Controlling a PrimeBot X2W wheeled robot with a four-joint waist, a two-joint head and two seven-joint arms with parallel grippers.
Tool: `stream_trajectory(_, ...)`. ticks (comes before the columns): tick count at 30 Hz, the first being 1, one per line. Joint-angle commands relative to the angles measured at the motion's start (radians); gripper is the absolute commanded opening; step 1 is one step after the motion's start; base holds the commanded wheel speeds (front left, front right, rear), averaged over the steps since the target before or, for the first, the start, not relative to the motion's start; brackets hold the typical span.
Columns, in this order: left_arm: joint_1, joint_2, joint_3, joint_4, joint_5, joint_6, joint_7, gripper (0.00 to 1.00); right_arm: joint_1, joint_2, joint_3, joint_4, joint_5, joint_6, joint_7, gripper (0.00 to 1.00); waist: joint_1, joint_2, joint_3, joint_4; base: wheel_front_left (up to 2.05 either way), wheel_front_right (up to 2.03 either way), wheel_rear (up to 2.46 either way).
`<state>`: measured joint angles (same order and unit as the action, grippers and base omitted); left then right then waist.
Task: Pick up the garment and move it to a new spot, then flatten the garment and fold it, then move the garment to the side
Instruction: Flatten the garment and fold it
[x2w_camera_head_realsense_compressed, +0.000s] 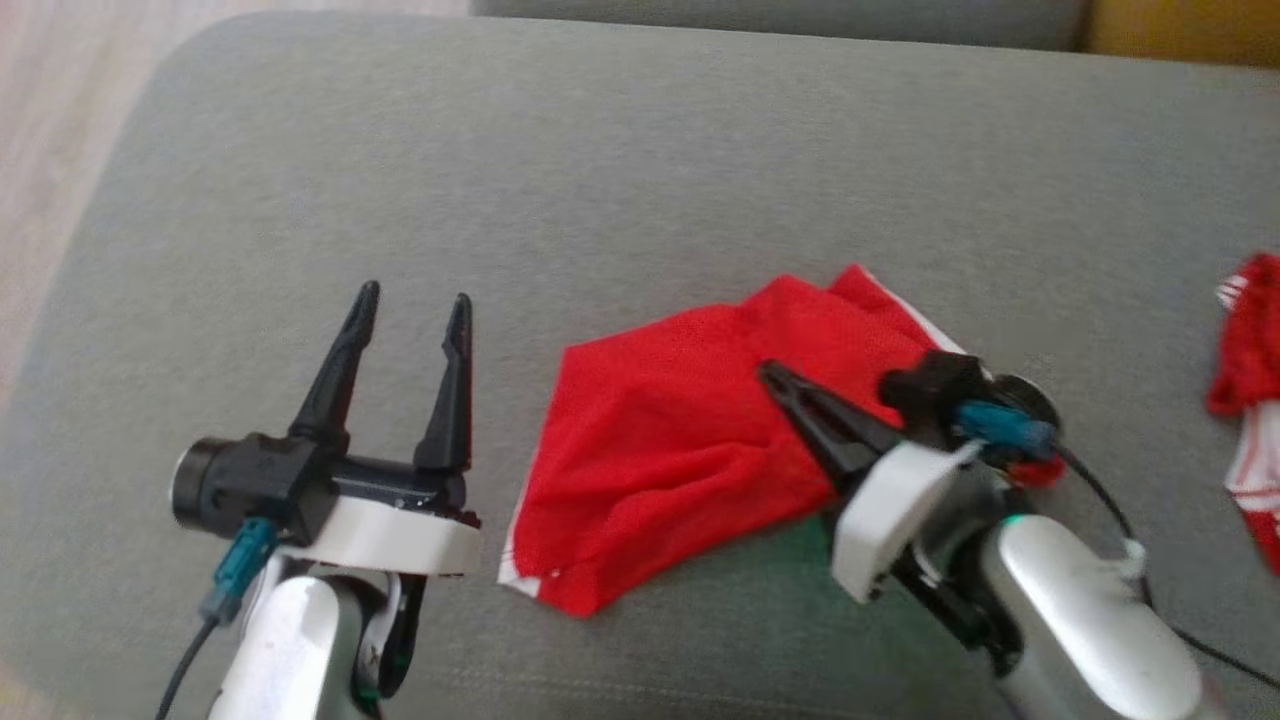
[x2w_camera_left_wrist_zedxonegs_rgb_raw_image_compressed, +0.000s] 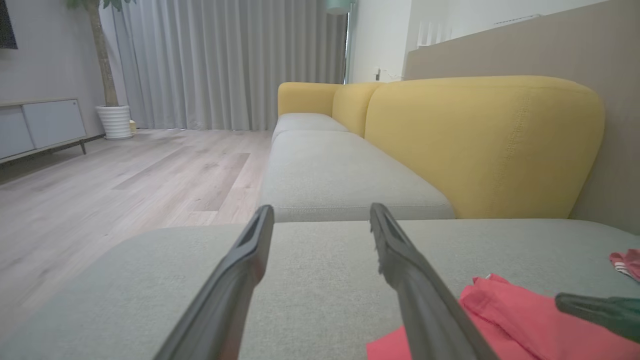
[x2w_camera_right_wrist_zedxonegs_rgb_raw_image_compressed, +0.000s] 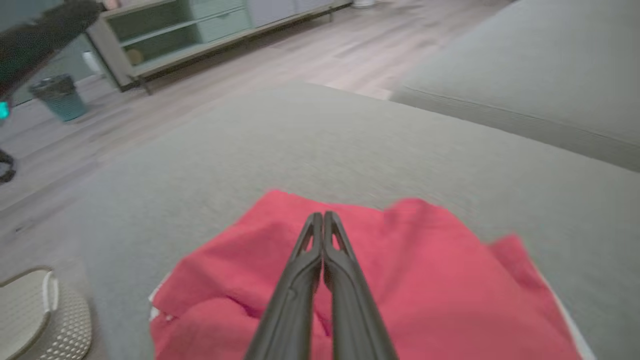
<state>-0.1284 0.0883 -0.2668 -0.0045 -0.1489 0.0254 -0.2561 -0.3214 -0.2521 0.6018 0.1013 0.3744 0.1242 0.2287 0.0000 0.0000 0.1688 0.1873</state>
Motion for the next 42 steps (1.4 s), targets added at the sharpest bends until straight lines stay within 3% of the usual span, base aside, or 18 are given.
stream_trajectory(1, -0.026, 0.014, 0.049, -0.041, 0.011, -0.001, -0.006, 1.0, 0.03, 0.019, -0.037, -0.051, -0.025, 0.007, -0.009, 0.0, 0.0, 0.0, -0.002, -0.056, 0.0, 0.0, 0.0)
stream_trajectory(9, -0.019, 0.012, 0.061, -0.041, 0.022, -0.011, -0.006, 1.0, 0.178, 0.09, -0.289, -0.151, -0.082, 0.007, -0.098, 0.0, 0.0, 0.0, -0.009, -0.102, 0.0, 0.0, 0.0)
stream_trajectory(11, -0.009, 0.013, 0.065, -0.037, 0.022, -0.011, -0.006, 1.0, 0.204, 0.112, -0.334, -0.177, -0.093, 0.007, -0.133, 1.0, 0.0, 0.0, -0.017, -0.112, 0.0, 0.0, 0.0)
stream_trajectory(20, 0.048, 0.024, 0.078, -0.005, 0.018, -0.006, -0.006, 1.0, 0.281, 0.154, -0.48, -0.228, -0.167, 0.007, -0.228, 1.0, 0.0, 0.0, -0.058, -0.16, 0.0, 0.0, 0.0)
stream_trajectory(42, 0.133, 0.056, 0.069, 0.012, 0.008, 0.01, 0.017, 1.0, 0.4, 0.16, -0.495, -0.294, -0.203, 0.007, -0.188, 1.0, 0.0, 0.0, -0.114, -0.175, 0.0, 0.0, 0.0)
